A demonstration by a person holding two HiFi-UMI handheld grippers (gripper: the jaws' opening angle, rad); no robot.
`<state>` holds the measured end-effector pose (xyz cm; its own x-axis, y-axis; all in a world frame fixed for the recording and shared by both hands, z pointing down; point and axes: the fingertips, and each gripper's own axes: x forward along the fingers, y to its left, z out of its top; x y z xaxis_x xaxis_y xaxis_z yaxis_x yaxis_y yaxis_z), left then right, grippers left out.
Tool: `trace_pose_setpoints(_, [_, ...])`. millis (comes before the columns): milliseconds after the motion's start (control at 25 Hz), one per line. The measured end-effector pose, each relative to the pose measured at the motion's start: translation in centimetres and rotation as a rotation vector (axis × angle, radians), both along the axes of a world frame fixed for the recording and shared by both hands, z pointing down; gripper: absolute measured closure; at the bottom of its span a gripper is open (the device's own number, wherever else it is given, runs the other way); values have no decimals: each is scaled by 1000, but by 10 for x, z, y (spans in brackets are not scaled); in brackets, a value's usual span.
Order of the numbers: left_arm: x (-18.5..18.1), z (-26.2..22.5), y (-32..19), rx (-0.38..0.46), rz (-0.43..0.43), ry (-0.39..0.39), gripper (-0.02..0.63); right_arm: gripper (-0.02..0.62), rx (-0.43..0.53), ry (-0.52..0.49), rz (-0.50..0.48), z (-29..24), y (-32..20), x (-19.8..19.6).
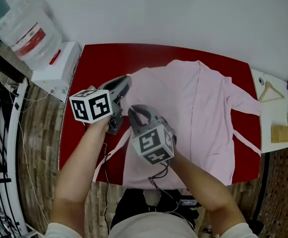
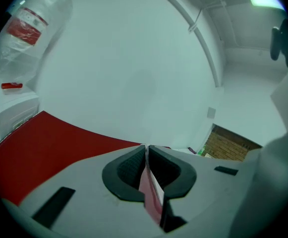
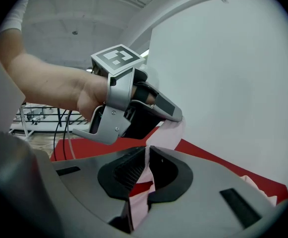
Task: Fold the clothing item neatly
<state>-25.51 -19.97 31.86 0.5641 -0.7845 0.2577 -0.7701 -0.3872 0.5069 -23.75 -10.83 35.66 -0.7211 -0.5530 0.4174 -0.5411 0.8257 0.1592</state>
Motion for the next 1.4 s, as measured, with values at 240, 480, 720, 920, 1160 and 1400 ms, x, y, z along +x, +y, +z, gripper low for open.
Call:
trace_pose_setpoints(240, [72, 7, -9, -8, 72, -47, 580, 561, -17, -3, 62, 8, -10, 67])
trace_pose_setpoints(480, [134, 12, -17, -9, 139, -90, 580, 560, -37, -23, 119, 13, -17, 124])
trace_pose_setpoints(720, [195, 35, -21, -33, 200, -133, 580, 561, -99, -47, 187, 33, -21, 173])
trace_pose_setpoints(920, [240, 60, -21, -66, 245, -131, 580, 560, -136, -38, 232, 57, -22, 211])
trace_pose_setpoints(1160, [281, 85, -22, -101, 296, -142, 580, 560, -190, -43, 290, 81, -23, 247])
trace_pose_setpoints(1400, [300, 116, -23, -142, 308, -148, 580, 560, -254, -63, 333, 107, -23, 266])
